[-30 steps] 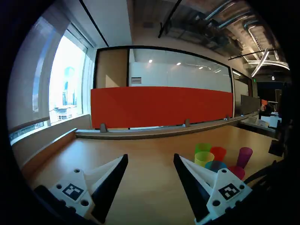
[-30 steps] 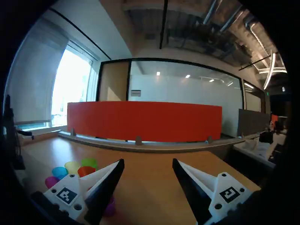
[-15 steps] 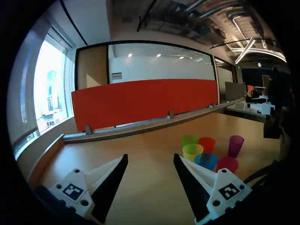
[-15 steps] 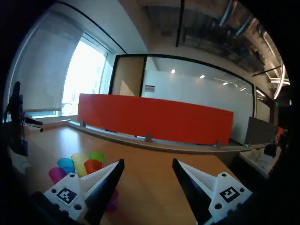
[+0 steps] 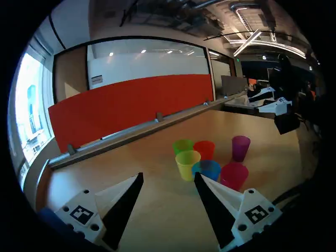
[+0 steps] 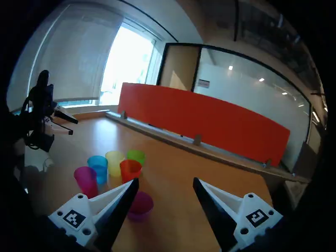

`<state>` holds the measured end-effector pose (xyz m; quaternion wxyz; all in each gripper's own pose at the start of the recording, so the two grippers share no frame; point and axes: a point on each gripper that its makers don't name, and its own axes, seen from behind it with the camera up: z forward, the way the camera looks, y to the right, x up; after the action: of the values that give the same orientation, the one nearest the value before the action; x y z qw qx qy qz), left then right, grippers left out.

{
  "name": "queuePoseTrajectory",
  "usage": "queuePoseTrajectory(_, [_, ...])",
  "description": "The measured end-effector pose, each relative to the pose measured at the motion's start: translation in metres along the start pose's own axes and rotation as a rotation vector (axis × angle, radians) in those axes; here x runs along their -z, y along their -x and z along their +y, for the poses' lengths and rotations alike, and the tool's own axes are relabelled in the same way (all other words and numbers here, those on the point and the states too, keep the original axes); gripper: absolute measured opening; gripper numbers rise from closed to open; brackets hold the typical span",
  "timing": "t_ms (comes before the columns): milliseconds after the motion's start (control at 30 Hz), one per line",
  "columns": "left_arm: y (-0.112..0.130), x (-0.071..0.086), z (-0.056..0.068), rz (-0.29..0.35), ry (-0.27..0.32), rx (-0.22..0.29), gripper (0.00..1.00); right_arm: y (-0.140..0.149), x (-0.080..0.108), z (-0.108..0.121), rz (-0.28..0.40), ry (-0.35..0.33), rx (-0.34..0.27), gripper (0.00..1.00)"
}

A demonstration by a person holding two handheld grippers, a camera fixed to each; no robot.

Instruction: Pour water

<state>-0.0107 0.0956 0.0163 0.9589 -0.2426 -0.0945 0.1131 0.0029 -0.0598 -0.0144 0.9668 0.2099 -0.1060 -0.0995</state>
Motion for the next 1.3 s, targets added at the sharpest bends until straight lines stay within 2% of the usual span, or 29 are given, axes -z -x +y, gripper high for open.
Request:
queuePoseTrajectory(267, [0.013, -0.010, 0.016, -0.058, 0.093, -0.035, 0.90, 0.009, 0.000, -0.011, -0.071, -0.081, 0.021, 1.00])
queuePoseTrajectory(467, [0.021, -0.014, 0.026, -0.093, 0.155, -0.036, 0.90, 0.014, 0.000, -0.016, -0.105, -0.115, 0.043, 1.00])
queuePoseTrajectory(700, [0.030, -0.023, 0.036, -0.129, 0.210, -0.040, 0.90, 0.017, -0.003, -0.022, -0.115, -0.132, 0.077, 1.00])
queuePoseTrajectory(967, [0.038, -0.035, 0.047, -0.157, 0.262, -0.057, 0.90, 0.018, -0.008, -0.025, -0.119, -0.148, 0.074, 1.00])
queuePoseTrajectory(1300, [0.045, -0.051, 0.057, -0.185, 0.312, -0.039, 0.90, 0.021, -0.012, -0.019, -0.127, -0.146, 0.069, 1.00])
